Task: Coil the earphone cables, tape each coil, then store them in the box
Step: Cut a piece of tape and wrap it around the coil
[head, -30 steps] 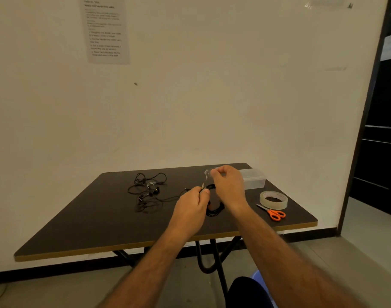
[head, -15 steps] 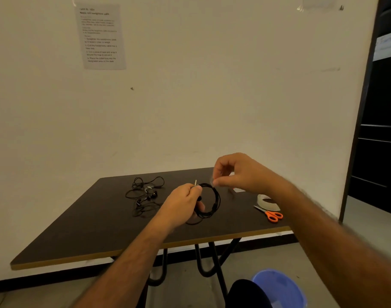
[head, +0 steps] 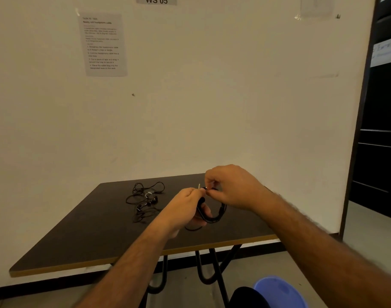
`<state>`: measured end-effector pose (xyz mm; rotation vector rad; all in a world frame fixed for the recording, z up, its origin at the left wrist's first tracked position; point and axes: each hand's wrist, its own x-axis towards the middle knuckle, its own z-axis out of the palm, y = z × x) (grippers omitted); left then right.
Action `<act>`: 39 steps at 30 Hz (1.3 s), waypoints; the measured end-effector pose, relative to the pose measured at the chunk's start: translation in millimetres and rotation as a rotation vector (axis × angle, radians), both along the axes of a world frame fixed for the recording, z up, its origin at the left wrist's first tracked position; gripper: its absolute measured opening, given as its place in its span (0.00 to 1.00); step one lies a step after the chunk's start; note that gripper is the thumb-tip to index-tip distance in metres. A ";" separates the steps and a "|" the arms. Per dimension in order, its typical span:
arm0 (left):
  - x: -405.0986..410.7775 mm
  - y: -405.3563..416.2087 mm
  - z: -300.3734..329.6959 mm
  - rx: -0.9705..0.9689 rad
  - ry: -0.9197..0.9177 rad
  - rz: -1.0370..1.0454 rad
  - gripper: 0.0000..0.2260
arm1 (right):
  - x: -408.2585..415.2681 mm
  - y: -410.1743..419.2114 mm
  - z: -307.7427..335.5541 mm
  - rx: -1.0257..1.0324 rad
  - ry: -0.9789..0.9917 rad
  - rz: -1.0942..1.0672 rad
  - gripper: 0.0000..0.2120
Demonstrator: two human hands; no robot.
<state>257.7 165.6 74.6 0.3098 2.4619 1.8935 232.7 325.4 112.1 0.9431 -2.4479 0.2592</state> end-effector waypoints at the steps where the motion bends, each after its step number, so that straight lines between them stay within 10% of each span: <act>1: 0.6 -0.1 0.9 0.017 -0.009 -0.010 0.14 | -0.3 0.4 -1.2 -0.018 0.001 0.002 0.05; 39: 5.9 -2.9 -3.8 -0.238 0.283 0.054 0.11 | -9.3 3.8 1.0 -0.419 -0.625 -0.028 0.10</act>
